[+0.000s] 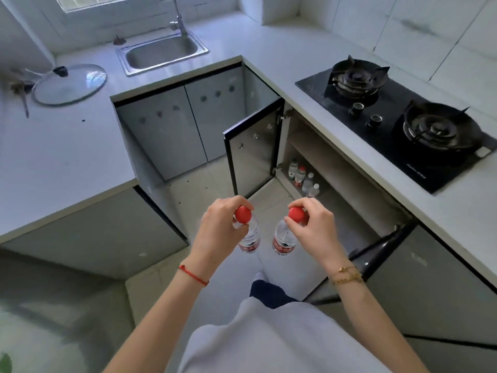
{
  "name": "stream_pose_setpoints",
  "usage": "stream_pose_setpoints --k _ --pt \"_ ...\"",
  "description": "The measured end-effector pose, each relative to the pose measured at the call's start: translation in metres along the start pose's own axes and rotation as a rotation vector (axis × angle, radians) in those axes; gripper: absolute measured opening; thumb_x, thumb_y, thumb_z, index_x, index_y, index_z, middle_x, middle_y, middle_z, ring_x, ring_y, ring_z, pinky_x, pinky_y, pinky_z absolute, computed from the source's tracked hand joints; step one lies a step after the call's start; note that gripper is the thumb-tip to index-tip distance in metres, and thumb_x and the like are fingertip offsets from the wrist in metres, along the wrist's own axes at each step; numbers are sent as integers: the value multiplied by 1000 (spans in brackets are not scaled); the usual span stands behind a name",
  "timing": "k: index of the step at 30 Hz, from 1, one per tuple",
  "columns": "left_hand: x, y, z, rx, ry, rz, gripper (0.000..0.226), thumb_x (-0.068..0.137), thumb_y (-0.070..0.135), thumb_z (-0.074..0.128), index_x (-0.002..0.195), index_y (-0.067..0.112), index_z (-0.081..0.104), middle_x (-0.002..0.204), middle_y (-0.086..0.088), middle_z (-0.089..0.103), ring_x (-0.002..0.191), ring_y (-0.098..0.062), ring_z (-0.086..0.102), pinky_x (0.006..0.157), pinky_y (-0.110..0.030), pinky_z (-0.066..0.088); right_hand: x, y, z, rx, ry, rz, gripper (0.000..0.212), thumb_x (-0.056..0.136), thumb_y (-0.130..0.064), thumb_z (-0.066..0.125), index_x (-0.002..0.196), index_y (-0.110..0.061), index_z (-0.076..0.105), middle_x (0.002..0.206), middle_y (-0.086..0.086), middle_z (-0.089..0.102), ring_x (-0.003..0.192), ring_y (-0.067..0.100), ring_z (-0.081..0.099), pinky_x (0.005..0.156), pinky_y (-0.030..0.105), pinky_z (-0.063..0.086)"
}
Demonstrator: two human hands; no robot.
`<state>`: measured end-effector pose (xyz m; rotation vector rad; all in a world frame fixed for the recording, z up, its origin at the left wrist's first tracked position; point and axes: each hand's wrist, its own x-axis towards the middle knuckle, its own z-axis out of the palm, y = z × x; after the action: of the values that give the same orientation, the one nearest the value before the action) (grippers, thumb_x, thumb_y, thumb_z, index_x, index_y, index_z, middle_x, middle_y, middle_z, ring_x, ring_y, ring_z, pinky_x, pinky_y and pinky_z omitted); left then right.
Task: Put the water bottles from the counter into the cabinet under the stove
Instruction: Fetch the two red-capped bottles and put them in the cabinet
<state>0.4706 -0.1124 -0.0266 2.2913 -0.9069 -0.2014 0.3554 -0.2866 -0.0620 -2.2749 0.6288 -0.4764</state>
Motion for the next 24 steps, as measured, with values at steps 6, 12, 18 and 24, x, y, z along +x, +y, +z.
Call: stream_pose_setpoints --k 6,12,18,24 --pt "96 -4 9 37 -46 55 33 71 1 70 97 21 65 93 6 69 87 -14 56 71 -14 38 84 13 0 -7 49 37 22 80 -16 74 98 -19 61 100 -6 58 92 3 53 82 8 42" --pt "174 -4 21 38 -118 149 30 74 3 70 99 19 66 91 5 69 89 -17 57 76 -28 49 142 26 -5 -5 90 115 22 83 -13 71 102 -15 62 105 -1 59 95 12 58 82 17 48" --pt "236 -6 41 31 -239 252 30 73 0 68 96 20 66 87 8 67 87 -16 55 68 -16 39 177 36 0 -54 170 220 21 84 -12 69 104 -11 62 106 1 59 95 13 56 83 20 47" --pt "290 -8 63 16 -393 423 29 73 3 66 97 20 66 89 9 67 87 -16 55 73 -23 43 194 48 12 -93 302 389 23 83 -11 69 105 -11 62 107 1 59 95 13 55 83 20 43"
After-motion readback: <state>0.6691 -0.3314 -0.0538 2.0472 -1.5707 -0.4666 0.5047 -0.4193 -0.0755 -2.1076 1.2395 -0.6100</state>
